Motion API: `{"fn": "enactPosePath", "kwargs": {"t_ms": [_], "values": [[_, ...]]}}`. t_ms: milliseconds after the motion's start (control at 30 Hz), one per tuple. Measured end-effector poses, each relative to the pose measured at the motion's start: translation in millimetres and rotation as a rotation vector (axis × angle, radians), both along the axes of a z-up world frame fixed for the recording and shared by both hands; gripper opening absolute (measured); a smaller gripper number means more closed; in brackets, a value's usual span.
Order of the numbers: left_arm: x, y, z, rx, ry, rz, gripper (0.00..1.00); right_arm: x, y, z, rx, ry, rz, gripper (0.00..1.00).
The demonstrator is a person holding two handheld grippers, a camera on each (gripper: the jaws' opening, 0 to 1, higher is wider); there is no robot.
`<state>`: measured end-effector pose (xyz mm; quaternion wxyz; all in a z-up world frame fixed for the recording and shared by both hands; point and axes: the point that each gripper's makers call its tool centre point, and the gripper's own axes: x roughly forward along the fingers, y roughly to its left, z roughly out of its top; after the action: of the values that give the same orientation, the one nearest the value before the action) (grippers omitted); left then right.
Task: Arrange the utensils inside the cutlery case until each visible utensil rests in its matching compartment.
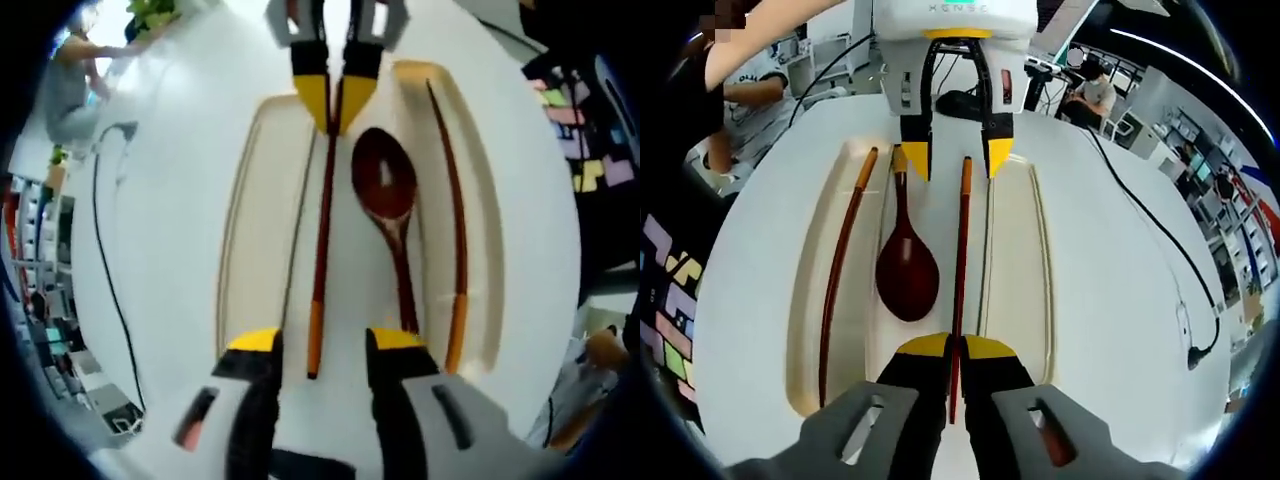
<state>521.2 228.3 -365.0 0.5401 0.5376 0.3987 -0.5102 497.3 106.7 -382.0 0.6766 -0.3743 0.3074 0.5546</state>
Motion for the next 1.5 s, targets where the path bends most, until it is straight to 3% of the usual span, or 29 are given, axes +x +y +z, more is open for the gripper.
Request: {"fn": "enactPosePath", "kwargs": {"t_ms": [100, 200, 467, 567, 800, 1033, 1133, 1233, 1300, 1500], "values": [[-1.6, 0.2, 1.5, -0.01, 0.01, -0.013, 0.25, 0.5, 0.4, -0.1, -0.014, 0.004, 0.006, 0.01], [-6.5, 0.9, -1.1, -0.007, 0.052, 0.002, 0.25, 1.0, 0.4, -0.2, -0.027, 0.01, 0.0, 0.01], [-5.3, -1.6, -12.0, 0.005, 0.058, 0.018, 0.22, -3.5, 2.2, 0.0, -0.073, 0.014, 0.039, 0.01], [-15.6, 0.5, -13.7, 0.012, 0.111, 0.049, 0.15, -3.3, 2.8, 0.1, -0.081, 0.027, 0.03, 0.02], [-14.8, -1.2, -14.4, 0.003, 0.19, 0.105, 0.11, -4.2, 2.8, -0.1, -0.09, 0.122, -0.001, 0.02], [-7.9, -0.8, -13.9, -0.039, 0.218, 0.132, 0.07, -3.6, 3.5, -0.5, -0.121, 0.179, -0.025, 0.02], [-9.8, -2.2, -14.7, -0.046, 0.213, 0.118, 0.07, -4.8, 3.2, -0.6, -0.123, 0.184, -0.001, 0.03], [-11.7, -4.0, -15.8, -0.009, 0.179, 0.118, 0.07, -5.2, 3.5, -0.9, -0.107, 0.171, -0.02, 0.03], [-15.7, -5.1, -16.7, 0.007, 0.154, 0.121, 0.06, -4.7, 4.7, -0.4, -0.082, 0.123, 0.0, 0.03], [-19.4, -4.4, -17.6, 0.0, 0.095, 0.161, 0.06, -6.6, 4.0, 0.1, -0.063, 0.058, -0.027, 0.02]]}}
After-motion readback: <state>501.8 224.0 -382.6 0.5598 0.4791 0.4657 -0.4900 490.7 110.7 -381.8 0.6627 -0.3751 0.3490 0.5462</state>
